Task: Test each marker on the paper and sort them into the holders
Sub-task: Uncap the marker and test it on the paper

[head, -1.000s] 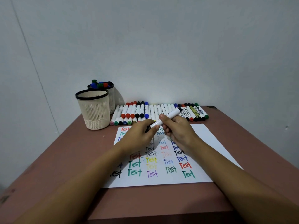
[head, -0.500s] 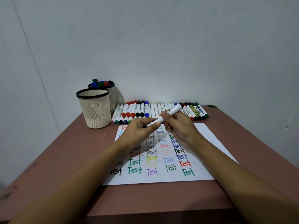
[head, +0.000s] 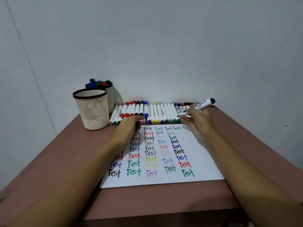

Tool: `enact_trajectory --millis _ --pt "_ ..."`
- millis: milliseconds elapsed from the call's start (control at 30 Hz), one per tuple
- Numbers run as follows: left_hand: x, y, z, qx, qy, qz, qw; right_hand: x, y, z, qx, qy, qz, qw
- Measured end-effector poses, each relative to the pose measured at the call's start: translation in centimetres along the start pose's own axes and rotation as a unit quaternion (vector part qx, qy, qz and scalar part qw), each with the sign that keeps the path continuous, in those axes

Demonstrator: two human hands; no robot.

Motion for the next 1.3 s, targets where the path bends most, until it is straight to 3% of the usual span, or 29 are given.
enact_trajectory --millis 167,267,900,1300 --pt "-0.6 -0.3 -0.1 -0.004 -0.021 -0.012 1.000 0.9 -0.1 -0.8 0.017 0.173 -0.002 0.985" --pt "-0.9 -0.6 -0.3 -0.007 -0.039 -0.003 0.999 1.2 -0.1 -0.6 0.013 0.221 -0.005 0.975" --pt "-1.6 -1.1 -0.4 -0.002 -0.070 -0.017 0.997 1.9 -0.1 -0.6 0.018 0.302 -0.016 0.953" --pt "-1.7 -1.1 -0.4 -0.010 -0.083 -0.015 0.996 1.8 0.2 -0.3 0.006 0.293 -0.003 0.956"
Point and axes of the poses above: each hand's wrist, its own y-axis away from the middle knuckle, its own z-axis out of the palm, x = y × z, the point moved 7 cm from there along -y, towards the middle knuckle, and after that the axes turned 7 degrees about -x, right-handed, at the moved point
